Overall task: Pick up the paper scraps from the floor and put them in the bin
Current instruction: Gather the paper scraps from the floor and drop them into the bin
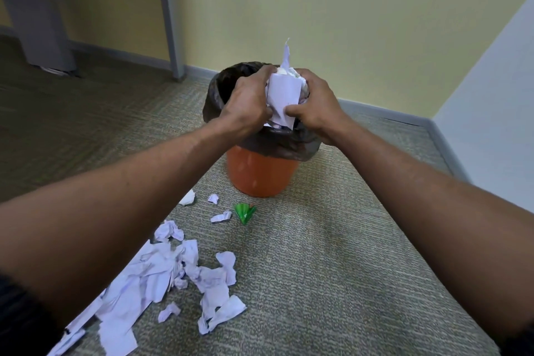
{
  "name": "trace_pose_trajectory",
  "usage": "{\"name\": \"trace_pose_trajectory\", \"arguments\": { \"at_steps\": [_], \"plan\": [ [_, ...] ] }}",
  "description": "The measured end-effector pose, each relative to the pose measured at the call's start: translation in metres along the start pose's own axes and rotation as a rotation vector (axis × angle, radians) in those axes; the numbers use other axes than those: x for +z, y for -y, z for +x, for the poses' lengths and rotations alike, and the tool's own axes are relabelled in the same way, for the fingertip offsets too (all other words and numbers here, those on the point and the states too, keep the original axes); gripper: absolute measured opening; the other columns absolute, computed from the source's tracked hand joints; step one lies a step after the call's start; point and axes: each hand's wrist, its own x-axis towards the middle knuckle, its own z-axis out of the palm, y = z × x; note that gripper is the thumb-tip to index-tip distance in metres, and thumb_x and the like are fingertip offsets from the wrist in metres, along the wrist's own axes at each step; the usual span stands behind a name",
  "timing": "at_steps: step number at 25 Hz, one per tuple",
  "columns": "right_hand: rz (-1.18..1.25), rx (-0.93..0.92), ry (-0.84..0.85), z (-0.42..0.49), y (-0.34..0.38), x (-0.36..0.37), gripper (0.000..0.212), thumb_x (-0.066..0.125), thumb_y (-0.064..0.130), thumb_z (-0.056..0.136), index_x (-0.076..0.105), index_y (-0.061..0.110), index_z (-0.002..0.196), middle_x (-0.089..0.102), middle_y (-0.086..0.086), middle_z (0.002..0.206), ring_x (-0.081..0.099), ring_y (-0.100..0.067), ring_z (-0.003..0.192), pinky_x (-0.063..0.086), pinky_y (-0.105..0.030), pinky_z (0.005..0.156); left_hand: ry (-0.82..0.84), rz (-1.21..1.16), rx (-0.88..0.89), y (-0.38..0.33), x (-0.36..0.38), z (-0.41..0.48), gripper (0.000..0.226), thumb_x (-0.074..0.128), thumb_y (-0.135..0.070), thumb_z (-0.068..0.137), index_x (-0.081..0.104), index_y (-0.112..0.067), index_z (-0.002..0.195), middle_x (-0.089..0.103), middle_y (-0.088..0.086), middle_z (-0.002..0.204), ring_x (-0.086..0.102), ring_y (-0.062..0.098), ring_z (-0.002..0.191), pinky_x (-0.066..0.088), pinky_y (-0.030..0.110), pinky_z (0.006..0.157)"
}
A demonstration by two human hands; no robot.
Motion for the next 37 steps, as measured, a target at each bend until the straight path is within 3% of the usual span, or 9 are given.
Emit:
{"name": "trace_pose_trajectory", "arguments": {
  "at_steps": [2, 6, 7, 9, 11, 16, 23, 27, 37],
  "plan": [
    [-0.003, 0.033, 0.0, 0.003, -0.006, 0.001, 0.073, 0.073, 0.003, 0.068, 0.055, 0.017, 0.138, 0.068, -0.006, 0.118, 0.065, -0.026, 0.104, 0.056, -0.036, 0.083, 0.05, -0.024, -0.028, 0.0, 0.005, 0.002, 0.064, 0.061, -0.024, 0.07, 0.052, -0.01, 0.132, 0.066, 0.013, 0.111, 0.06, 0.028, 0.098, 0.047, 0.032, 0.076],
    [-0.133, 0.065, 0.03, 0.012, -0.013, 0.004, 0.066, 0.073, 0.001, 0.074, 0.056, 0.017, 0.135, 0.061, -0.002, 0.111, 0.056, -0.023, 0.097, 0.042, -0.017, 0.063, 0.109, 0.003, -0.078, 0.007, 0.013, 0.011, 0.052, 0.065, -0.031, 0.081, 0.053, -0.012, 0.128, 0.064, 0.009, 0.112, 0.06, 0.027, 0.096, 0.041, 0.031, 0.073],
    [-0.15, 0.065, 0.043, 0.014, -0.014, 0.006, 0.067, 0.073, 0.0, 0.075, 0.054, 0.017, 0.137, 0.06, -0.003, 0.115, 0.056, -0.023, 0.1, 0.043, -0.019, 0.066, 0.117, 0.019, -0.095, 0.009, 0.015, 0.013, 0.051, 0.067, -0.029, 0.083, 0.052, -0.013, 0.129, 0.062, 0.008, 0.111, 0.058, 0.025, 0.093, 0.039, 0.03, 0.073],
    [-0.173, 0.05, 0.064, 0.016, -0.015, 0.011, 0.077, 0.074, 0.001, 0.075, 0.048, 0.019, 0.146, 0.057, -0.007, 0.132, 0.056, -0.025, 0.115, 0.048, -0.028, 0.086, 0.131, 0.055, -0.122, 0.013, 0.017, 0.016, 0.055, 0.07, -0.025, 0.083, 0.05, -0.013, 0.132, 0.06, 0.009, 0.112, 0.057, 0.023, 0.092, 0.04, 0.03, 0.073],
    [-0.196, 0.026, 0.077, 0.017, -0.015, 0.015, 0.086, 0.077, 0.005, 0.075, 0.04, 0.02, 0.152, 0.049, -0.011, 0.145, 0.05, -0.026, 0.131, 0.044, -0.031, 0.104, 0.137, 0.094, -0.122, 0.015, 0.018, 0.017, 0.061, 0.072, -0.019, 0.081, 0.048, -0.012, 0.136, 0.06, 0.012, 0.12, 0.059, 0.025, 0.098, 0.041, 0.029, 0.074],
    [-0.18, 0.033, 0.056, 0.015, -0.012, 0.023, 0.093, 0.079, 0.008, 0.079, 0.03, 0.02, 0.157, 0.04, -0.011, 0.155, 0.04, -0.024, 0.144, 0.037, -0.032, 0.116, 0.132, 0.145, -0.11, 0.018, 0.015, 0.016, 0.069, 0.071, -0.017, 0.083, 0.042, -0.009, 0.145, 0.058, 0.015, 0.136, 0.057, 0.029, 0.123, 0.048, 0.031, 0.096],
    [-0.275, -0.098, -0.014, 0.0, 0.004, 0.04, 0.077, 0.066, 0.011, 0.09, 0.028, 0.008, 0.157, 0.03, -0.01, 0.163, 0.027, -0.022, 0.152, 0.02, -0.027, 0.123, 0.009, 0.303, -0.027, 0.033, 0.012, 0.004, 0.064, 0.06, -0.018, 0.078, 0.045, -0.009, 0.14, 0.044, 0.016, 0.148, 0.04, 0.035, 0.138, 0.036, 0.05, 0.114],
    [-0.296, -0.145, -0.016, -0.011, 0.016, 0.055, 0.076, 0.064, 0.016, 0.092, 0.026, 0.008, 0.158, 0.022, -0.009, 0.167, 0.017, -0.019, 0.155, 0.014, -0.027, 0.124, -0.061, 0.33, -0.037, 0.041, 0.0, -0.017, 0.075, 0.06, -0.016, 0.082, 0.033, -0.011, 0.151, 0.028, 0.014, 0.162, 0.023, 0.028, 0.151, 0.019, 0.047, 0.124],
    [-0.23, -0.313, 0.073, -0.068, 0.073, 0.137, 0.078, 0.067, 0.02, 0.092, 0.027, 0.008, 0.157, 0.024, -0.008, 0.166, 0.02, -0.019, 0.155, 0.019, -0.034, 0.127, -0.048, 0.44, -0.117, 0.09, -0.078, -0.105, 0.079, 0.062, -0.022, 0.094, 0.016, -0.015, 0.158, 0.014, 0.011, 0.166, 0.016, 0.029, 0.152, 0.022, 0.046, 0.124]
  ]
}}
